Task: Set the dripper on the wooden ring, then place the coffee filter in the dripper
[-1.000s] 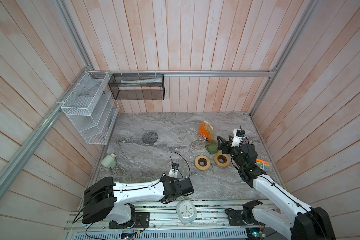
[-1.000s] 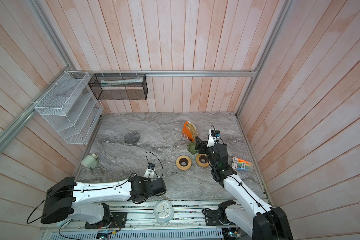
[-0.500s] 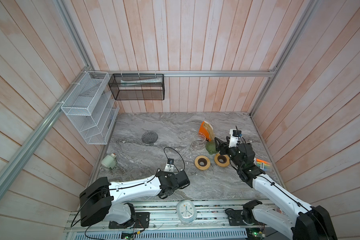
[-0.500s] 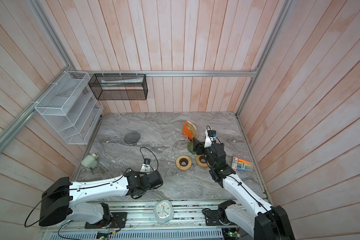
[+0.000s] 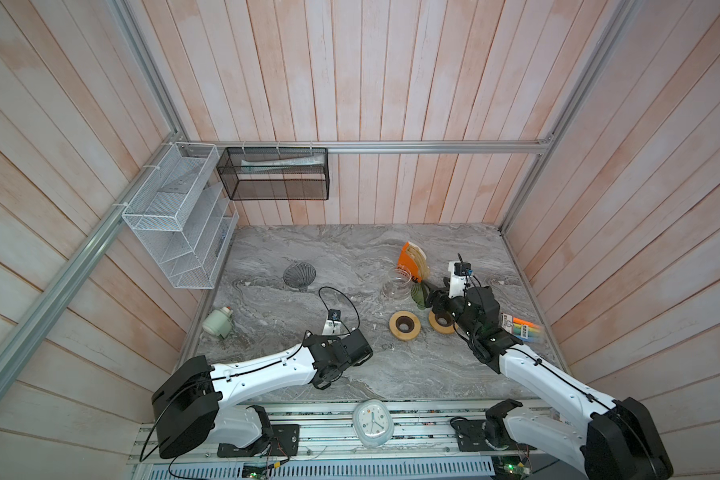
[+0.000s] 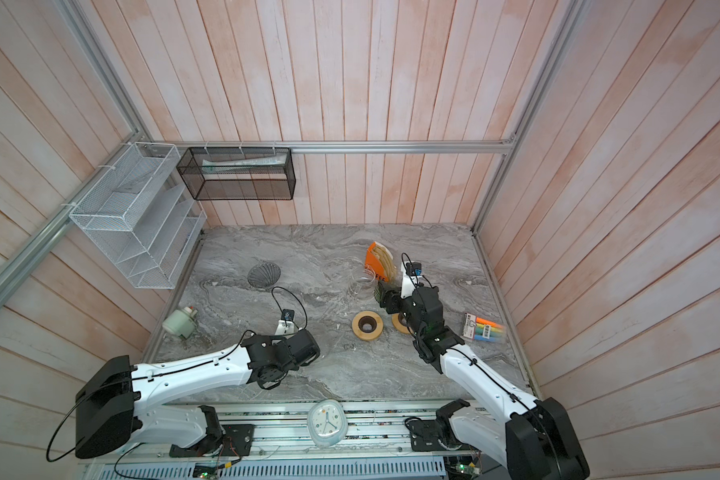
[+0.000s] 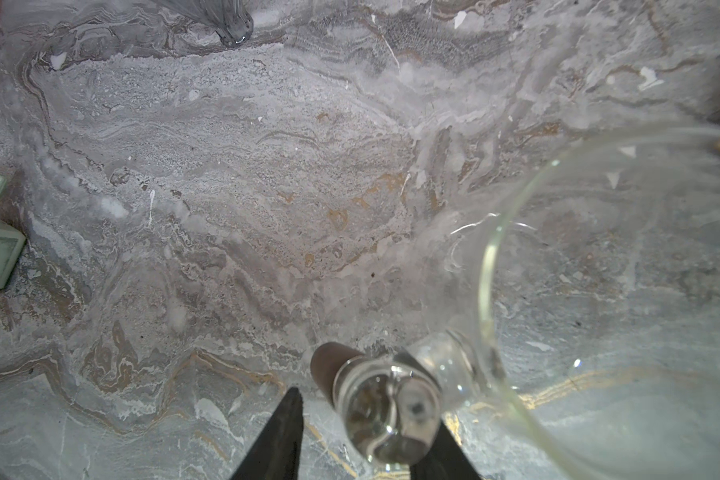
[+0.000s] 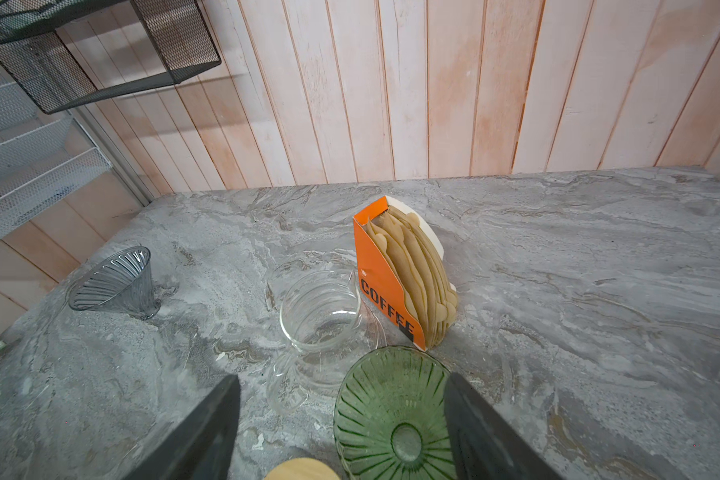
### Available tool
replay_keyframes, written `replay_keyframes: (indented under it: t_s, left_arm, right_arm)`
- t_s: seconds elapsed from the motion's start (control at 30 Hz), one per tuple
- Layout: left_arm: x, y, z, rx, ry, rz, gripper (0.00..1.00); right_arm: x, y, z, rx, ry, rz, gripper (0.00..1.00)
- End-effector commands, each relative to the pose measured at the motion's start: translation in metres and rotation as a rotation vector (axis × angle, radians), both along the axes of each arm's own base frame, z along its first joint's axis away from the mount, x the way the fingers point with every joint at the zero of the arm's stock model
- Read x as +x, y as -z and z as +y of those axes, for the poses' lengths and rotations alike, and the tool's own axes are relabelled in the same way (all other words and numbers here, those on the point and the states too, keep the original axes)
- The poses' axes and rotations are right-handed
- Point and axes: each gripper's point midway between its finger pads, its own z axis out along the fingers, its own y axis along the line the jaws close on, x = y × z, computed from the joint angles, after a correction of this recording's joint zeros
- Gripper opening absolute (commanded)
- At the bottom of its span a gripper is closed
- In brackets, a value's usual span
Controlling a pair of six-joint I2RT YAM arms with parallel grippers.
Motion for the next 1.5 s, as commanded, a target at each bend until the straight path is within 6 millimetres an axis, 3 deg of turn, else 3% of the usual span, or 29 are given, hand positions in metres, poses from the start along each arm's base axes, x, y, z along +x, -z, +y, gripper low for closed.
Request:
replay_keyframes:
  t_s: [0.0,0.43,0.63,0.77,1.0,1.17,1.23,1.47]
  left_arm:
    - [0.004,0.001,0.005,0.005,0.007,-0.008,0.43]
    - [0.019,-0.018,0.002,-0.029,-0.006,-0.044,0.43]
    - [0.011,-0.042,0.000,-0.136,0.003,-0.055,0.43]
    - [0.013,-0.068,-0.012,-0.203,0.074,-0.088,0.43]
    - [0.029,-0.120,-0.054,-0.365,0.210,-0.206,0.43]
    - [0.037,-0.141,-0.084,-0.465,0.293,-0.257,0.43]
    - [0.049,-0.144,-0.082,-0.509,0.282,-0.263,0.43]
    - [0.059,-0.149,-0.076,-0.690,0.282,-0.257,0.43]
  right_arm:
    - [0.001,-0.005,0.007,-0.014,-0.015,-0.011,0.77]
    - [-0.016,0.013,0.019,-0.105,-0.005,0.113,0.76]
    - [-0.027,0.013,0.011,-0.111,0.017,0.205,0.76]
    - [-0.036,0.017,0.007,-0.110,0.025,0.293,0.75]
    - [-0.058,0.057,0.006,-0.109,0.023,0.506,0.68]
    - [-0.070,0.085,0.009,-0.083,0.017,0.605,0.67]
    - [-0.073,0.095,0.010,-0.083,0.014,0.636,0.67]
    - [-0.078,0.121,0.020,-0.100,-0.006,0.723,0.66]
